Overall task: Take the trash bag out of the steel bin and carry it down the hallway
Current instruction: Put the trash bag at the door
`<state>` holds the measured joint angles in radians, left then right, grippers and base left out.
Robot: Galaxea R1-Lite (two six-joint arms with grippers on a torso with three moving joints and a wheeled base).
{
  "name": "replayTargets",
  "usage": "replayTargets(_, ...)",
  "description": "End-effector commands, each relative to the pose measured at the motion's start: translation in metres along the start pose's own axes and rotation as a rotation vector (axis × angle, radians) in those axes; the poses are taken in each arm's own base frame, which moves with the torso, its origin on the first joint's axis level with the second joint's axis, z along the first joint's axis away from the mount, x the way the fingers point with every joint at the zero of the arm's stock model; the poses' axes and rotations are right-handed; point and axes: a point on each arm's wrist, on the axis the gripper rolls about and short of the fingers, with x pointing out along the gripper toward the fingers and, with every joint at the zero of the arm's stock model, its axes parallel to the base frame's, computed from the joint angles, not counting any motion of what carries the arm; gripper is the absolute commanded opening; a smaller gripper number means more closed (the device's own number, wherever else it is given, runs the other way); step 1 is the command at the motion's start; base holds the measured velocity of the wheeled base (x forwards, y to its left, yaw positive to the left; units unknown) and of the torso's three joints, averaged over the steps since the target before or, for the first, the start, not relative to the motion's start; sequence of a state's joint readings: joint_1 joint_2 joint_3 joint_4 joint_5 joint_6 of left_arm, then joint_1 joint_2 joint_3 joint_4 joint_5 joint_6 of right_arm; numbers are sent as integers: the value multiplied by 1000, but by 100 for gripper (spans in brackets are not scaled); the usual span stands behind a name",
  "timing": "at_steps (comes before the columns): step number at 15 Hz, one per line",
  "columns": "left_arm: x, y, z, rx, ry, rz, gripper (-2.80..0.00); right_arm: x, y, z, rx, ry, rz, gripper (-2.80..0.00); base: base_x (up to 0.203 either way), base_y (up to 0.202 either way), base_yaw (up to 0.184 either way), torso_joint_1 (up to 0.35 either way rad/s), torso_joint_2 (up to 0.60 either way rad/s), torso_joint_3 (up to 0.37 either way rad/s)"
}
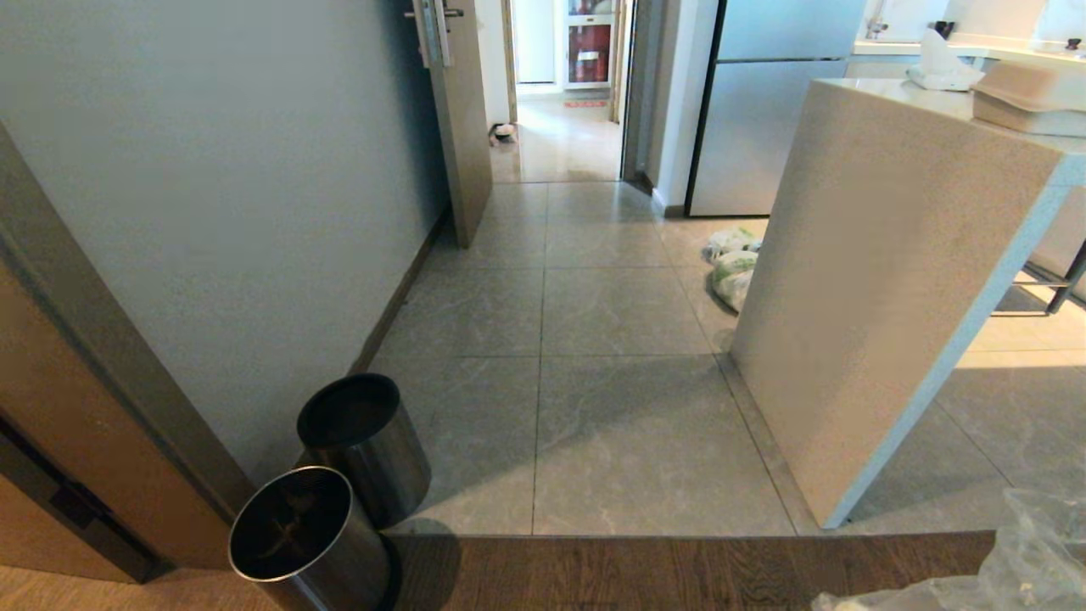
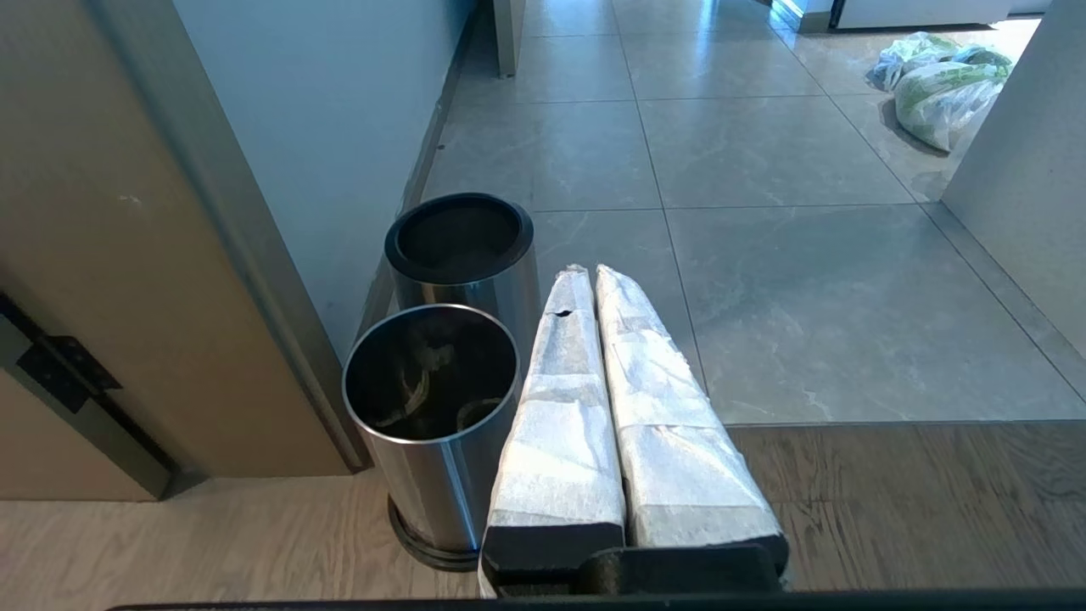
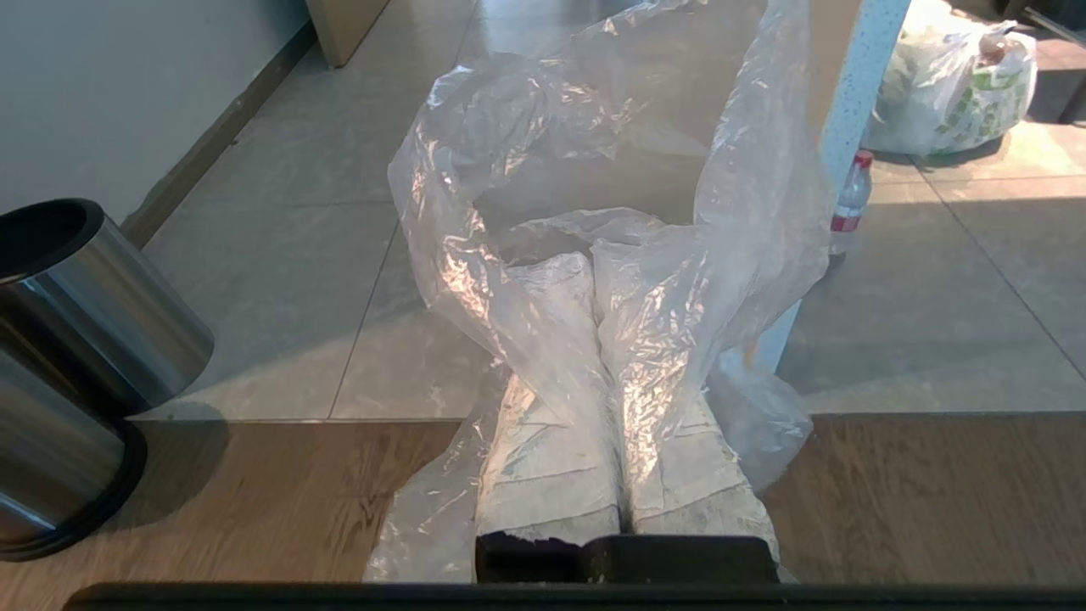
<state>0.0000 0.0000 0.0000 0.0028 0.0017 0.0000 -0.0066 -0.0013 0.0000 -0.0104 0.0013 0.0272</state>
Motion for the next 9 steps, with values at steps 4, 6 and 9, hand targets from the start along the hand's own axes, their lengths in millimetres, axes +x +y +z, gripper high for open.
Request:
replayTargets(4,0,0,1,4,-3,0,-280,0,0,0,0,1,1,-280,0,0,0,0,0,0)
replayTargets(6,0,0,0,3,-1,0,-280,0,0,0,0,1,1,-280,0,0,0,0,0,0)
replayTargets(9,0,0,0,2,0,1,-280,0,0,0,0,1,1,-280,0,0,0,0,0,0)
